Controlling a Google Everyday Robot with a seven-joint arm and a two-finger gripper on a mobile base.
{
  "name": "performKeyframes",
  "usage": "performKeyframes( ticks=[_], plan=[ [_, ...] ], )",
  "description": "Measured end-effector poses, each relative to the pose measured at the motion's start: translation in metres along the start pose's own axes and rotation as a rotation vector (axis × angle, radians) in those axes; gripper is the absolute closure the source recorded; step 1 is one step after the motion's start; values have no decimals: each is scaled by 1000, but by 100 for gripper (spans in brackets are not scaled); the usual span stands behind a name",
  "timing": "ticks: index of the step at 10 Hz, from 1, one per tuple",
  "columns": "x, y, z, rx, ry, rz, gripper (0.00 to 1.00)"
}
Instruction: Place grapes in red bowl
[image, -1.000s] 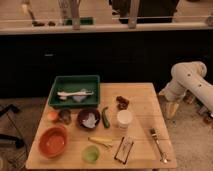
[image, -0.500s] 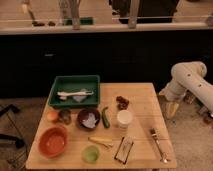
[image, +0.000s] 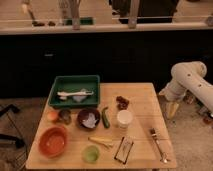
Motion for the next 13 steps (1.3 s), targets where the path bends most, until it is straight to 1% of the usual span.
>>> performKeyframes(
  ticks=[3,4,6,7,8,9,10,11,13],
  plan=[
    [-24,-26,14,5,9,-65,20],
    [-24,-25,17,2,20,-78,20],
    [-25,-24,15,13,29,-111,20],
    [-24,-26,15,19,29,-110,20],
    [-23,-31,19,22,37,-113,20],
    [-32,-42,23,30,34,-130,20],
    [-43,-50,32,35,33,-156,20],
    [-47,-52,35,41,41,-176,20],
    [-46,-53,32,44,58,-201,20]
  ],
)
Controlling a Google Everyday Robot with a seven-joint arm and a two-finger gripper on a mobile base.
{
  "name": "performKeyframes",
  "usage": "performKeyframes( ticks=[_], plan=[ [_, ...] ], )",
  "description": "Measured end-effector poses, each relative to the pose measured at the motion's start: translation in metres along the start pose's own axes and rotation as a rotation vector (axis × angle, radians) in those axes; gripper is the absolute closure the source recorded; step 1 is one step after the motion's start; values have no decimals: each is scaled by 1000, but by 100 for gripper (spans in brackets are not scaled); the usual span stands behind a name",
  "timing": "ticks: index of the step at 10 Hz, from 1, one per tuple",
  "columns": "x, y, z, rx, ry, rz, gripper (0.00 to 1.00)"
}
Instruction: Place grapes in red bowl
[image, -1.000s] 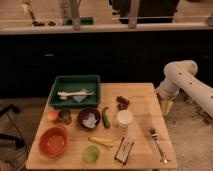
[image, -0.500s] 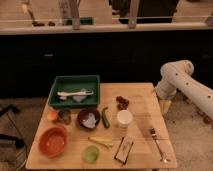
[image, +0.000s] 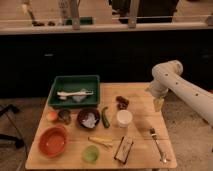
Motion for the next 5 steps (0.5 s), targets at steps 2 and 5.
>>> performKeyframes(
  ticks=[2,5],
  plan=[
    [-5,-6,2,6,-4,-14,20],
    [-21,-26,15,26,-25,-53,20]
  ],
)
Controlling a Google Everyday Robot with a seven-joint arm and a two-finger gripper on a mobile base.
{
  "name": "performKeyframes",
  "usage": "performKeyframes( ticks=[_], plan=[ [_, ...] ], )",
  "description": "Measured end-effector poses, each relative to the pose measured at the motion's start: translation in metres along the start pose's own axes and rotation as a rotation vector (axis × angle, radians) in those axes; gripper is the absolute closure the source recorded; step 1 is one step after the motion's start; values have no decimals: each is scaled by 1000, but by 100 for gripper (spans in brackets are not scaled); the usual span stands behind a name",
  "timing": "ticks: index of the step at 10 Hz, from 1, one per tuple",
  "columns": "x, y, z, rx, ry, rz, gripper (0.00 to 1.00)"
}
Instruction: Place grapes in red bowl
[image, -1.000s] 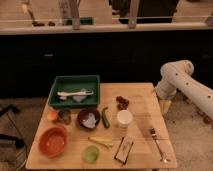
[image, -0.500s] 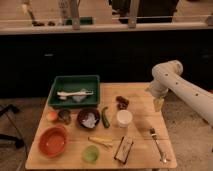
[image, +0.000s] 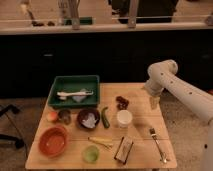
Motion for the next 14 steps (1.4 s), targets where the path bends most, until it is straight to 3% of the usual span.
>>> performKeyframes(
  ticks=[2,14],
  plan=[
    [6,1,-2,2,6,-17,20],
    [-14,-30,23,28,-82,-102,20]
  ],
)
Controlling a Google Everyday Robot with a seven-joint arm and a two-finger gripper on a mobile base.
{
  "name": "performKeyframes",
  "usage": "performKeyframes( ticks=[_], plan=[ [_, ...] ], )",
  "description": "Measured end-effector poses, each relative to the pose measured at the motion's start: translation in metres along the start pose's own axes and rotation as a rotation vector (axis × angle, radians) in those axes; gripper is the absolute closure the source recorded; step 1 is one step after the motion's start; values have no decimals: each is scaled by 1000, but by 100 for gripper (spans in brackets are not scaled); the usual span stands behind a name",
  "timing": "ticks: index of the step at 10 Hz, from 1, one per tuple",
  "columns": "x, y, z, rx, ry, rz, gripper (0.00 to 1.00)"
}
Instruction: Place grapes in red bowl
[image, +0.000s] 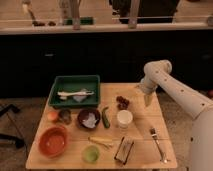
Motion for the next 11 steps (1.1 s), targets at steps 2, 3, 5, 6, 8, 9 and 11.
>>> performKeyframes(
  ticks=[2,3,5,6,8,9,11],
  plan=[
    [1,-1,5,-3,-14,-6,20],
    [-1,-4,9,-2,-24,-11,20],
    [-11,-11,15,-1,-39,-23,20],
    [-14,-13,18,-3,-48,-29,20],
    [-11,-11,26,-9,-63,-37,20],
    [-11,-11,30,-8,-74,-32,20],
    [-21,-14,38,-17,-96,-37,20]
  ],
)
